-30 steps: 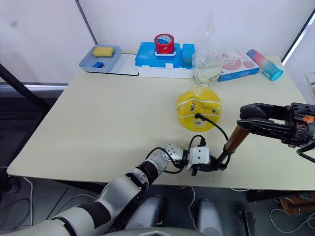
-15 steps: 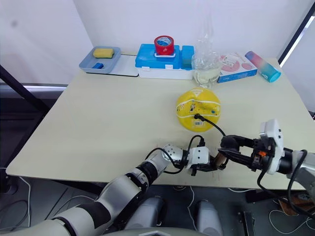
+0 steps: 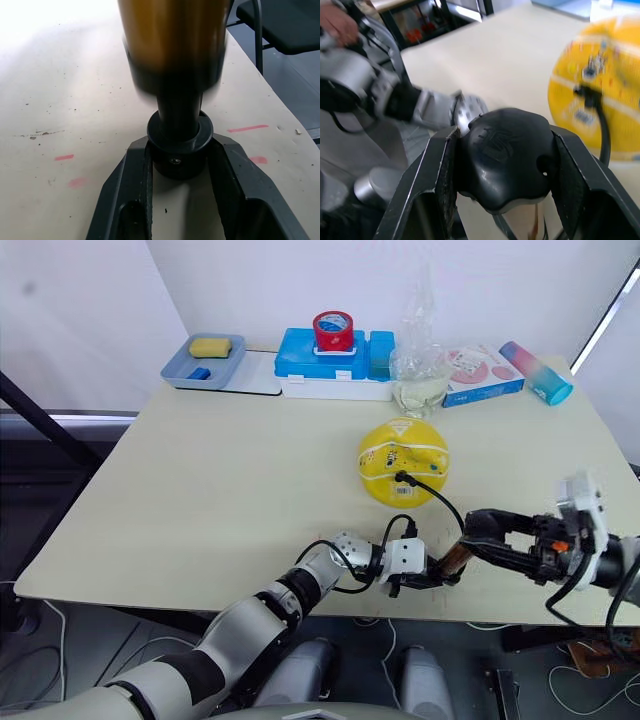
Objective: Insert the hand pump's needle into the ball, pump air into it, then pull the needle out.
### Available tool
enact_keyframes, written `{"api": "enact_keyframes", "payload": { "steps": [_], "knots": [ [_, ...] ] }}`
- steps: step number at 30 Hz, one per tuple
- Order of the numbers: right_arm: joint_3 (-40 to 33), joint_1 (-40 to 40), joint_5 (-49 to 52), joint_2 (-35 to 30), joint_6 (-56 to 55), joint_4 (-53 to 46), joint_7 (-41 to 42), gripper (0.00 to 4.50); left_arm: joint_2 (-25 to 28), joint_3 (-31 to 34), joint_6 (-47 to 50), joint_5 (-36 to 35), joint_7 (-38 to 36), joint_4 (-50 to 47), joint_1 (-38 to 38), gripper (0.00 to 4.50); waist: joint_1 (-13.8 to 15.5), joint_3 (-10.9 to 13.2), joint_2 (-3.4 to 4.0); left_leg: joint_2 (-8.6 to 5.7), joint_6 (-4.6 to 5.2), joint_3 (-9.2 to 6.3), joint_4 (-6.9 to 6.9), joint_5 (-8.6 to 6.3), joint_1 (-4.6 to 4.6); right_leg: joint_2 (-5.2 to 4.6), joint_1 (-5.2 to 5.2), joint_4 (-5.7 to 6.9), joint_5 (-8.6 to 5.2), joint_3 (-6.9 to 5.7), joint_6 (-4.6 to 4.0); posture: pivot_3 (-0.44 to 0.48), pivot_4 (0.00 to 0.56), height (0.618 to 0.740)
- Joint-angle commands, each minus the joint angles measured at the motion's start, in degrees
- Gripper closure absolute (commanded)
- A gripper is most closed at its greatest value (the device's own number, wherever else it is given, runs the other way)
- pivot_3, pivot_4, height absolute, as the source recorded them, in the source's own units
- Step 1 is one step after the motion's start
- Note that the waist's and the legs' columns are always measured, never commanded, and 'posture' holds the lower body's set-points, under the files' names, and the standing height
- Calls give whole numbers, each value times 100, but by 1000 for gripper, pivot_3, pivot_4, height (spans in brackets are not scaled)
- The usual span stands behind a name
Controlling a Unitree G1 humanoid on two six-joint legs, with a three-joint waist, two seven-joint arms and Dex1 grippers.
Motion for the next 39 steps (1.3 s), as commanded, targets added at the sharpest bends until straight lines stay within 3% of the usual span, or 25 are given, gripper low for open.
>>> {"api": "enact_keyframes", "payload": {
  "steps": [1,7,13,20,28,31,33,39],
  "knots": [
    [-1116,-425,614,-458,389,-49,-231,2561,-189,-324,247,426,-55,401,135,3397,-2,4,5,-1,0,4,0,0,0,-3,-1,0,0,2,0,0,150,739],
    [-1712,-947,1335,-970,1161,157,-393,2561,-186,-326,239,432,-59,399,131,3397,1,6,1,0,0,4,0,0,-5,-5,-5,-1,0,0,0,0,150,739],
    [-1749,-1181,1574,-1117,1616,94,-522,2561,-214,-331,226,434,-62,395,129,3397,1,7,1,0,1,3,-1,0,-9,-6,-9,-1,0,-1,-1,0,150,739],
    [-923,-471,424,-551,1156,-178,-461,2561,-249,-340,233,439,-49,399,133,3397,1,-2,-18,0,1,2,-1,0,-7,-4,-8,-1,0,-2,0,0,150,739],
    [611,275,-1417,395,-483,161,-383,2561,-290,-342,242,437,-2,409,120,3397,-6,-12,-29,0,1,2,0,0,3,-2,-5,7,0,-1,1,0,150,739],
    [798,347,-1662,725,-918,396,-395,2561,-303,-322,258,414,-14,410,125,3397,-6,-14,-29,0,0,4,1,0,5,-1,-4,9,0,0,1,0,150,739],
    [727,381,-1628,813,-1043,440,-341,2561,-318,-308,275,398,-23,412,129,3397,-8,-18,-20,0,0,4,1,0,6,-1,-2,9,0,1,1,0,150,739],
    [-385,57,-301,159,-207,-50,-170,2561,-326,-290,309,385,-40,422,106,3397,-3,-7,-3,-1,0,1,2,0,7,-2,2,9,0,0,0,0,150,739]
  ]
}}
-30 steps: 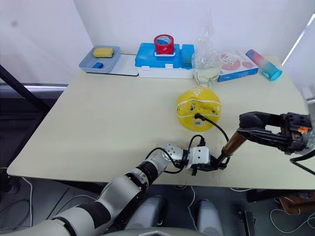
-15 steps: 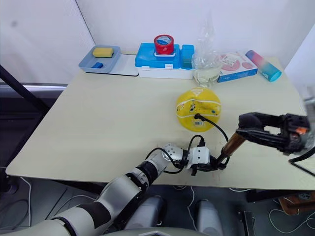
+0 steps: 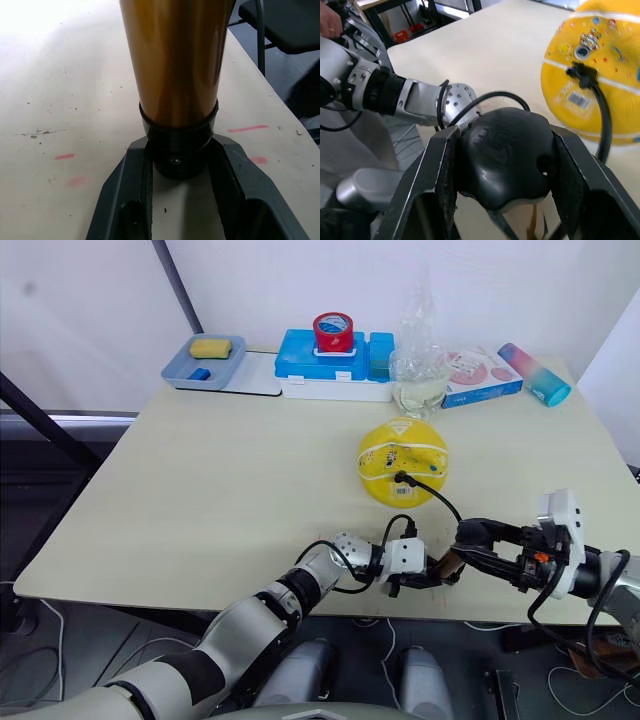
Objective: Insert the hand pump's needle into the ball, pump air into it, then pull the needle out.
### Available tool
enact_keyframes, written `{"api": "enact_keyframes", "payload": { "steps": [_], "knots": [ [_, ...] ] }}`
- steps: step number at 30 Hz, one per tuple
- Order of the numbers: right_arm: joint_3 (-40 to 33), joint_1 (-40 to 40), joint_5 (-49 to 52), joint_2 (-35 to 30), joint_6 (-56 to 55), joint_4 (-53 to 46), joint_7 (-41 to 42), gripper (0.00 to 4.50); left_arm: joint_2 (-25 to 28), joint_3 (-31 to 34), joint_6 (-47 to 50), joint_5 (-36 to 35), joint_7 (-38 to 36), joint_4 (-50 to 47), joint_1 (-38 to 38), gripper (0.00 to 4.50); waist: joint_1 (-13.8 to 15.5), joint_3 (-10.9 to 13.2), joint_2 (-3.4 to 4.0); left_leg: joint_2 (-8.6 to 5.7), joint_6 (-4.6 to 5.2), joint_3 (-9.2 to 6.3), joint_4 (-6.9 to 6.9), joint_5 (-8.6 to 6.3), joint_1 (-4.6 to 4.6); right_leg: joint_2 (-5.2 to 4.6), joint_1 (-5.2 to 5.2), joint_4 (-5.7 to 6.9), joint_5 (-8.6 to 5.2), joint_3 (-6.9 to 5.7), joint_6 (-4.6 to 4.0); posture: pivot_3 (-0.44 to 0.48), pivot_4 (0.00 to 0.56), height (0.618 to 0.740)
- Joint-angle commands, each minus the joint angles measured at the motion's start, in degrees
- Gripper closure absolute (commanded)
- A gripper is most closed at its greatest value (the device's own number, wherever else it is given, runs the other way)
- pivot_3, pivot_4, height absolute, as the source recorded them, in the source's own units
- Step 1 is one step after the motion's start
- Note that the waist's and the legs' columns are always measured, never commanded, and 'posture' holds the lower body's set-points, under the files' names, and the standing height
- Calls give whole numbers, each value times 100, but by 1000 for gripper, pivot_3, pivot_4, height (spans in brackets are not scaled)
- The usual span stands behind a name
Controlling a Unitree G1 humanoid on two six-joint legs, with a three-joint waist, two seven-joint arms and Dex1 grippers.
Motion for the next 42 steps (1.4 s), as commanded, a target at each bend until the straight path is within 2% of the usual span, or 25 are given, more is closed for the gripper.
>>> {"api": "enact_keyframes", "payload": {
  "steps": [1,9,16,19,23,36,42],
  "knots": [
    [-1077,-355,711,-531,477,-241,-79,2561,-325,-285,291,377,-61,416,104,3397,-1,0,8,0,0,0,0,0,0,0,0,0,0,0,0,0,150,739],
    [-2303,-1049,1969,-1445,1686,62,-241,2561,-358,-268,288,368,-77,418,85,3397,3,6,1,0,1,2,0,0,-9,-2,-8,-2,0,-1,-1,0,150,739],
    [-2627,-1604,2494,-1844,2359,355,-456,2561,-366,-269,278,370,-70,413,74,3397,1,7,4,1,1,3,-1,0,-13,-4,-11,-3,0,0,-1,0,150,739],
    [-2431,-1540,2561,-1635,2527,161,-660,2561,-367,-278,270,379,-56,409,76,3397,6,14,11,0,1,6,-1,0,-17,-6,-15,-2,0,2,-1,0,150,739],
    [-2030,-945,1761,-1239,2222,-230,-492,2561,-394,-278,276,369,-48,402,97,3397,6,12,6,0,2,3,-2,1,-15,-3,-14,-3,0,-1,-1,0,150,739],
    [-194,-254,-519,-46,165,61,-467,2561,-409,-256,289,342,-47,396,72,3397,-4,2,-10,-1,2,7,2,1,-4,-1,-8,6,1,1,1,0,150,739],
    [-32,-138,-851,253,-269,168,-436,2561,-413,-274,279,364,-23,405,63,3397,-3,1,-6,-1,1,6,2,1,-2,0,-9,8,1,1,1,0,150,739]
  ]
}}
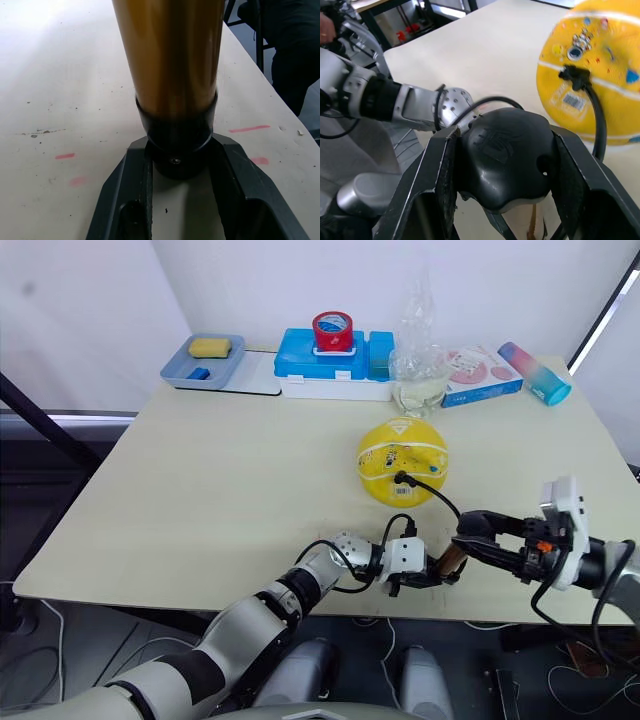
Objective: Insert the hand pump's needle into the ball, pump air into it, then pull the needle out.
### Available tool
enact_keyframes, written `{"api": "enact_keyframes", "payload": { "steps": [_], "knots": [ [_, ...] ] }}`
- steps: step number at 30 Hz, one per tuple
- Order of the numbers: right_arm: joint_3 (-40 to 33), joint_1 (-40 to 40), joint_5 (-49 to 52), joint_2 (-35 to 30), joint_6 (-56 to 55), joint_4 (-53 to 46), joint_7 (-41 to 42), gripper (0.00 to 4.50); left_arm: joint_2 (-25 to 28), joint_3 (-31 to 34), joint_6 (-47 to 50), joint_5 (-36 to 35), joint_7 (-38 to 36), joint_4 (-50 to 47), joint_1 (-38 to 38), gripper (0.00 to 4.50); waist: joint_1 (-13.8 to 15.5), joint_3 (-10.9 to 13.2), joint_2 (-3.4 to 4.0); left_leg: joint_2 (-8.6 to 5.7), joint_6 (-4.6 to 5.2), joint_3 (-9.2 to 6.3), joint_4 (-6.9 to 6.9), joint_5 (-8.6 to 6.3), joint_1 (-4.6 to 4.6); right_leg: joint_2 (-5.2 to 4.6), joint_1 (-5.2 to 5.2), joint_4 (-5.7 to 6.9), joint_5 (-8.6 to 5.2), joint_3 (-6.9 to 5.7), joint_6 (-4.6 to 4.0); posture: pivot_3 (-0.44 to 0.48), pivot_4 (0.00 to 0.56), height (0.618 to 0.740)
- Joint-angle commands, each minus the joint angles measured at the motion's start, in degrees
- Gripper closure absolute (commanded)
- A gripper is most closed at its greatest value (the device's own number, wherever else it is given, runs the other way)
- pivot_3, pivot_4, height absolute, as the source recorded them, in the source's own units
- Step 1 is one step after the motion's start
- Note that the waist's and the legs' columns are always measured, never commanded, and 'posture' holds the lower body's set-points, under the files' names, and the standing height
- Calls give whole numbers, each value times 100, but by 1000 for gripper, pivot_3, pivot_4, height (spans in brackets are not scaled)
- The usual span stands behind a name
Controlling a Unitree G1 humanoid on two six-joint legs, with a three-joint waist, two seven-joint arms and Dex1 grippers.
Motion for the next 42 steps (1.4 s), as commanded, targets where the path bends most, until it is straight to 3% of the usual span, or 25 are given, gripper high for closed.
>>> {"api": "enact_keyframes", "payload": {
  "steps": [1,11,22,29,37,42],
  "knots": [
    [-340,42,-448,-93,-285,130,-212,2561,-407,-302,248,383,-47,398,76,3397,0,0,-1,0,0,-1,0,0,0,1,0,0,0,0,0,0,150,739],
    [-1841,-703,1517,-1031,1107,-328,-528,2561,-351,-297,253,394,-48,414,37,3397,7,12,16,-1,0,-2,0,0,-5,-1,-2,0,0,-1,-1,0,150,739],
    [-2959,-1200,2570,-2116,2547,63,-681,2561,-349,-218,328,338,11,432,-37,3397,-4,15,19,0,1,6,1,0,-7,-5,-4,-1,0,3,-2,0,150,739],
    [-2385,-937,2229,-1679,2519,-293,-819,2561,-339,-245,310,360,15,436,8,3397,0,14,4,2,1,4,0,0,-8,-4,-5,-2,-1,1,-2,0,150,739],
    [-1346,-183,811,-1334,1586,-451,-615,2561,-297,-261,301,382,63,458,-55,3397,-4,3,-11,3,0,4,1,0,-2,-1,-1,-1,0,1,0,0,150,739],
    [-556,-121,222,-938,1050,-299,-800,2561,-250,-264,288,391,71,459,-86,3397,-4,2,-14,3,0,3,2,0,-1,-2,0,0,2,-1,2,0,150,739]
  ]
}}
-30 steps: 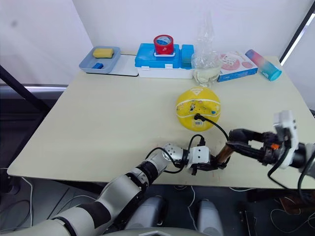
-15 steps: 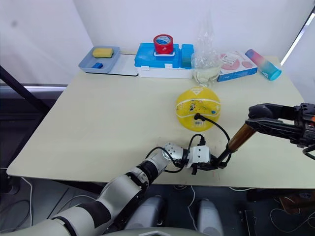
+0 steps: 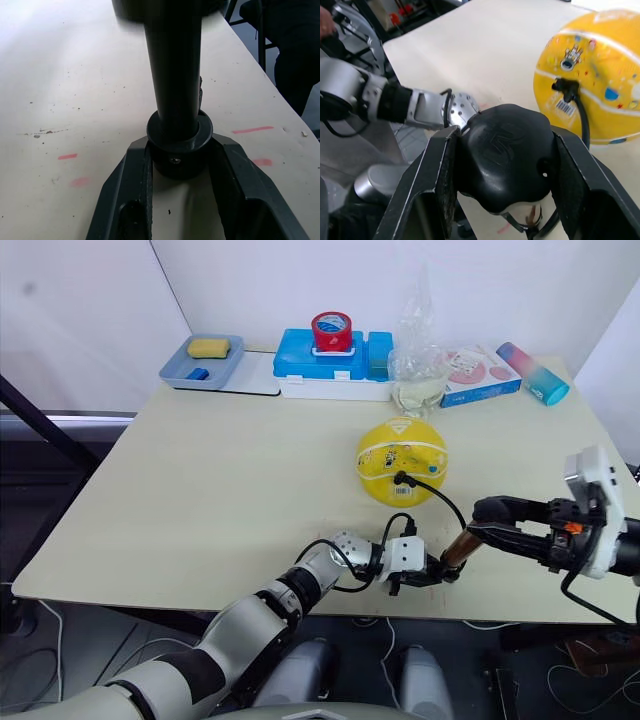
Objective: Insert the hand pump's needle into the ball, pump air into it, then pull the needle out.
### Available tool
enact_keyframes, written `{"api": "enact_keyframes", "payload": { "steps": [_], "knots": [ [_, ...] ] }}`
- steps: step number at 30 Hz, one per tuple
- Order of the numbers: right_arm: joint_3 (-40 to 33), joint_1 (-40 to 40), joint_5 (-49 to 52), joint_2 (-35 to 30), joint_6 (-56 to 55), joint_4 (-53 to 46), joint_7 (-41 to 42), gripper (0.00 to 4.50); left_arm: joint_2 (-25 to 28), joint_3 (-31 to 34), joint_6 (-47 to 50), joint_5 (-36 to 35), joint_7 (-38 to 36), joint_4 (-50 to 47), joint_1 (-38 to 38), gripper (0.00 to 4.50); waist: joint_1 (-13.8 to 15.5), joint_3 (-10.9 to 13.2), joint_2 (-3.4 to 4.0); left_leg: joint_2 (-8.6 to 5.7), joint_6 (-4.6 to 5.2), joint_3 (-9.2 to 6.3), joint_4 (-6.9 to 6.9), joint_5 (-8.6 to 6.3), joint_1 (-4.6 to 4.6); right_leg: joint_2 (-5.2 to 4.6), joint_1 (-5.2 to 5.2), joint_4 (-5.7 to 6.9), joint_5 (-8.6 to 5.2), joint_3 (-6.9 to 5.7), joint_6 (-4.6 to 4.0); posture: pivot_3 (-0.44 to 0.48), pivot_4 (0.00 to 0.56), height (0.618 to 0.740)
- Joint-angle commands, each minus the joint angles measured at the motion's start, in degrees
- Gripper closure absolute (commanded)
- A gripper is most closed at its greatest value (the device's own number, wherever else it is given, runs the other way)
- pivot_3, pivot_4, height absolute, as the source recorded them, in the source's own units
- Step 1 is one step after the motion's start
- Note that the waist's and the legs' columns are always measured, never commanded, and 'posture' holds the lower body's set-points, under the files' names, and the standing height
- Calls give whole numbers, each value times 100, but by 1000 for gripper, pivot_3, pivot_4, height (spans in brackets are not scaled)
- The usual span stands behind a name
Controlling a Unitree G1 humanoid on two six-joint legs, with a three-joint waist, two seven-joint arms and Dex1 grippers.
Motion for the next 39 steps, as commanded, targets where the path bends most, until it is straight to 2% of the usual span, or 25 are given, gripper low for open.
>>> {"api": "enact_keyframes", "payload": {
  "steps": [1,6,9,14,21,27,33,37,39],
  "knots": [
    [398,55,-990,196,-480,321,-368,2561,-246,-255,284,396,-2,404,-45,3397,-3,0,0,0,0,1,0,0,1,0,0,0,0,0,0,0,150,739],
    [773,135,-1512,527,-1039,528,-290,2561,-246,-261,281,404,21,405,-40,3397,-6,-2,5,-1,0,1,0,0,1,0,0,0,0,1,0,0,150,739],
    [467,21,-1239,502,-1032,475,-224,2561,-257,-259,279,398,20,403,-34,3397,-7,-1,3,-1,0,1,0,0,3,1,1,0,2,2,3,0,150,739],
    [-164,-287,-620,186,-658,417,-131,2561,-260,-272,268,406,13,403,-6,3397,-4,3,11,-1,0,2,2,0,2,0,0,0,7,2,2,0,150,739],
    [-1326,-1142,1047,-635,564,510,-375,2561,-213,-287,256,425,-36,405,31,3397,-6,16,28,-1,1,5,2,1,-4,-1,-5,-1,7,4,0,0,150,739],
    [-1856,-1566,1422,-1305,1273,869,-313,2561,-214,-288,255,429,-40,406,41,3397,-5,17,25,4,1,6,0,0,-7,-3,-6,-3,7,1,-1,0,150,739],
    [-1697,-1613,1384,-1189,1408,749,-401,2561,-239,-280,271,418,-29,401,46,3397,-5,17,27,4,0,7,0,0,-8,-3,-7,-5,7,2,-1,0,150,739],
    [-1190,-1105,889,-688,1185,393,-485,2561,-255,-277,275,412,-29,400,41,3397,-4,11,12,4,0,7,0,0,-8,-3,-7,-5,7,1,0,0,150,739],
    [-698,-762,339,-401,790,251,-441,2561,-261,-279,271,411,-40,399,39,3397,-6,3,0,6,1,4,0,1,-6,0,-6,-5,7,-1,0,0,150,739]
  ]
}}
